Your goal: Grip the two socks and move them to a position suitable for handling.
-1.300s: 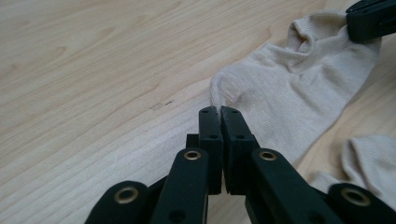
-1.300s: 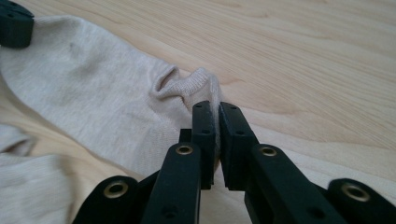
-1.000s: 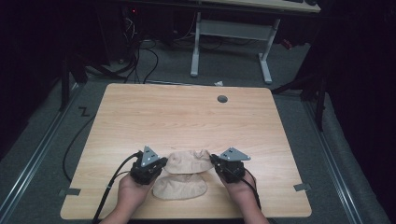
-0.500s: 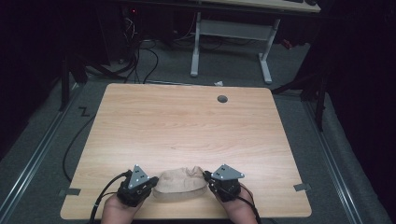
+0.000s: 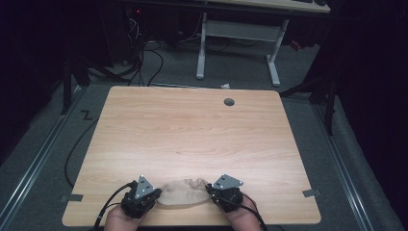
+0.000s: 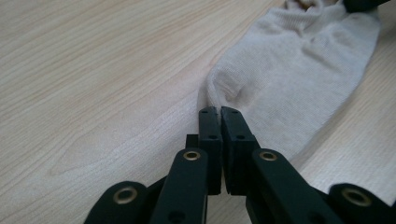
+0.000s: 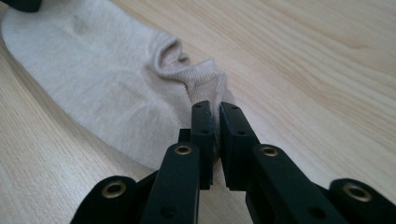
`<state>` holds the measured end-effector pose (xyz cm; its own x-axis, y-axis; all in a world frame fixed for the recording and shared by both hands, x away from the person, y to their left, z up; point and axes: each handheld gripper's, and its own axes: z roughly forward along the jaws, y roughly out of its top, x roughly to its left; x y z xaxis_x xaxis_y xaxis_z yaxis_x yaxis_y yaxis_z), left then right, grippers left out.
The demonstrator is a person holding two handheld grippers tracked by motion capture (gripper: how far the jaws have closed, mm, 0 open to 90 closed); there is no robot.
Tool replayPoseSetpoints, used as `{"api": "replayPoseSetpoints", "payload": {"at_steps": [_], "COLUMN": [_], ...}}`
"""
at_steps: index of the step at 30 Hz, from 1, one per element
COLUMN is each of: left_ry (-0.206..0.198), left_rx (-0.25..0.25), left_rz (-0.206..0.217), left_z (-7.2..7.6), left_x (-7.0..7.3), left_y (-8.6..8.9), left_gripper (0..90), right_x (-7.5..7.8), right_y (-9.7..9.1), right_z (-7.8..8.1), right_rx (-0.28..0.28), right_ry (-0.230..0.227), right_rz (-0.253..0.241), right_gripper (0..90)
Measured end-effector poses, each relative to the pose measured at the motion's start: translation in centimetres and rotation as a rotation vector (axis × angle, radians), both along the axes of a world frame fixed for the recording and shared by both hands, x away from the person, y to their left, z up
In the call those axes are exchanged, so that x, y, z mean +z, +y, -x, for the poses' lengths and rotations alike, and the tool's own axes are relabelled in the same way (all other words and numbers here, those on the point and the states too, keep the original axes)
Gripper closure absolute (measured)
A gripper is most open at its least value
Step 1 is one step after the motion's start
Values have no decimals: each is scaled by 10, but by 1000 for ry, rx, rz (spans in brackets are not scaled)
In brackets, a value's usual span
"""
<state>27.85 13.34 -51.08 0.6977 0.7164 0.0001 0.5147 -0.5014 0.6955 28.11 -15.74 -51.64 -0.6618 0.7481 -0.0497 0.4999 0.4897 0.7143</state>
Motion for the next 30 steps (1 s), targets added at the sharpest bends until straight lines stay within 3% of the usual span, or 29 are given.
{"api": "replayPoseSetpoints", "payload": {"at_steps": [9,13,17,23,30], "left_ry": [6,1,-16,-79,-107], "left_rx": [6,15,22,25,87], "left_rz": [-8,23,63,61,81], "left_z": [-14,-15,-16,-24,-43], "left_x": [-9,-6,-1,4,6], "left_y": [-3,1,7,15,37], "left_gripper": [856,756,659,588,533], "right_x": [-4,1,6,7,4], "right_y": [-2,-8,-13,-27,-50], "right_z": [-3,-3,-4,-11,-24], "right_rx": [-4,-14,-31,-78,-169], "right_ry": [17,-2,-24,-55,-86], "right_rz": [-6,-75,-115,-164,-177], "right_gripper": [801,730,700,610,560]}}
